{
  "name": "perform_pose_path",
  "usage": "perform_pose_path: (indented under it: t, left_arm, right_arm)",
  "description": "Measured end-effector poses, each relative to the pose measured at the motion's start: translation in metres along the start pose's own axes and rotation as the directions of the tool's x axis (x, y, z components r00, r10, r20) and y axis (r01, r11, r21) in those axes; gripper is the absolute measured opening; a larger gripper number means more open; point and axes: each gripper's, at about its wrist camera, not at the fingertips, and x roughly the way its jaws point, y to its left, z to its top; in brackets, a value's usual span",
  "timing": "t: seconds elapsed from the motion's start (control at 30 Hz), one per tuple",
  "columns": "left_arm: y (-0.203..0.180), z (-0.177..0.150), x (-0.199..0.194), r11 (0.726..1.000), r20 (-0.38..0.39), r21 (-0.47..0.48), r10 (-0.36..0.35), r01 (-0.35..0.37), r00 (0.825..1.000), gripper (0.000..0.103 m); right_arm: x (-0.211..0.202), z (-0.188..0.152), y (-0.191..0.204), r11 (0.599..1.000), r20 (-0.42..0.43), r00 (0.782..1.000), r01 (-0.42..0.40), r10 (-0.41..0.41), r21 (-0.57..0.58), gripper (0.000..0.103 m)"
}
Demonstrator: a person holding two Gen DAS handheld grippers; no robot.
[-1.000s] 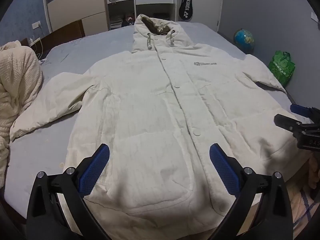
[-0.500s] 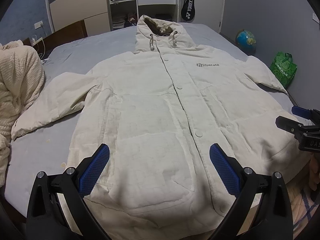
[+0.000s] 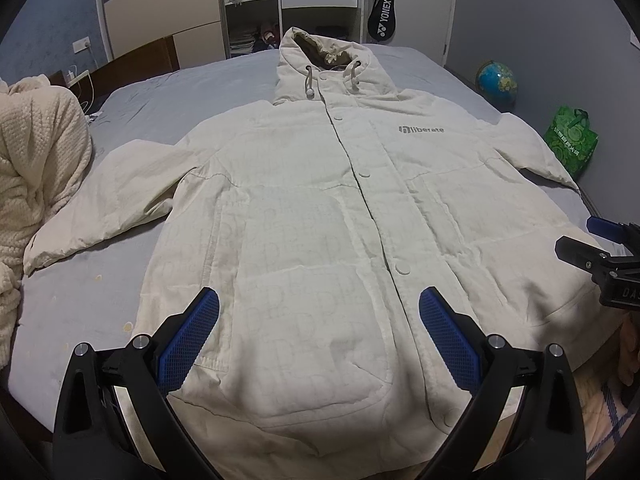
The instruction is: Fold large clothes
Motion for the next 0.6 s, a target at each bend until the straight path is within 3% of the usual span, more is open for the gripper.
perform_pose_path:
  t: [0.6]
  left_arm:
    - [0.0017, -0.0009, 0.0006, 1.0, 0.001, -0.005, 0.002, -0.002, 1.0, 0.096]
  right_arm:
    - [0.0017, -0.0009, 0.0014, 1.0, -0.001, 1.0, -0.002, 0.002, -0.004, 0.097]
